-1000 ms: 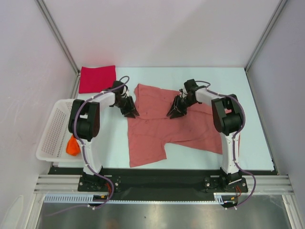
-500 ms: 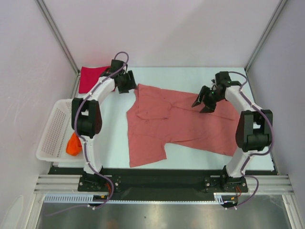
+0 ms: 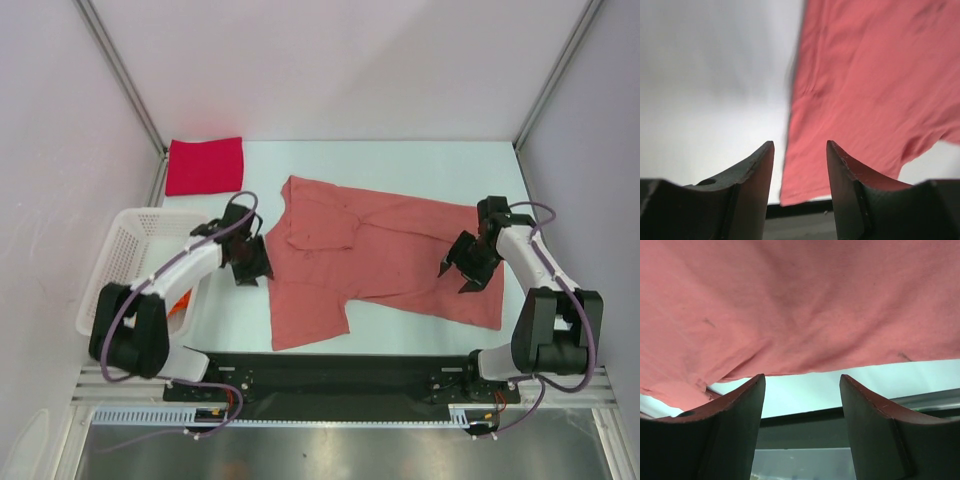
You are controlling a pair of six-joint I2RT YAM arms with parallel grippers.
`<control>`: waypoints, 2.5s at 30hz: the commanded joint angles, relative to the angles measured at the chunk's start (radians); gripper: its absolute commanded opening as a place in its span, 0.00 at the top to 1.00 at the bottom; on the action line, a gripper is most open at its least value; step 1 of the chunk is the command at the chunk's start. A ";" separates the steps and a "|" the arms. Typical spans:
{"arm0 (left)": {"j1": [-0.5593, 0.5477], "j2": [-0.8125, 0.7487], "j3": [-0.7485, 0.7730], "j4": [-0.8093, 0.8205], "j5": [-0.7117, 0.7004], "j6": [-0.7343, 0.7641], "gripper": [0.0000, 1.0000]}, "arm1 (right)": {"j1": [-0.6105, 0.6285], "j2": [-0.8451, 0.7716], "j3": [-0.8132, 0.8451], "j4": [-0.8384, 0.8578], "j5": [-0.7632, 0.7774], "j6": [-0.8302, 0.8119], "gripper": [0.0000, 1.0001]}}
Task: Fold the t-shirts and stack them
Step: Fold the tshirt
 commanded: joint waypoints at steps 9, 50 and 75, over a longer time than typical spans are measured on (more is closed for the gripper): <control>-0.081 -0.397 -0.413 0.024 0.143 -0.153 0.40 | 0.005 -0.181 -0.085 0.009 -0.053 0.011 0.34; -0.217 -0.109 -0.093 0.297 0.369 0.139 1.00 | -0.406 -0.209 -0.269 0.009 0.089 0.104 0.46; -0.043 -0.075 -0.120 0.392 0.534 0.066 1.00 | -0.415 -0.106 -0.392 0.271 0.212 0.176 0.66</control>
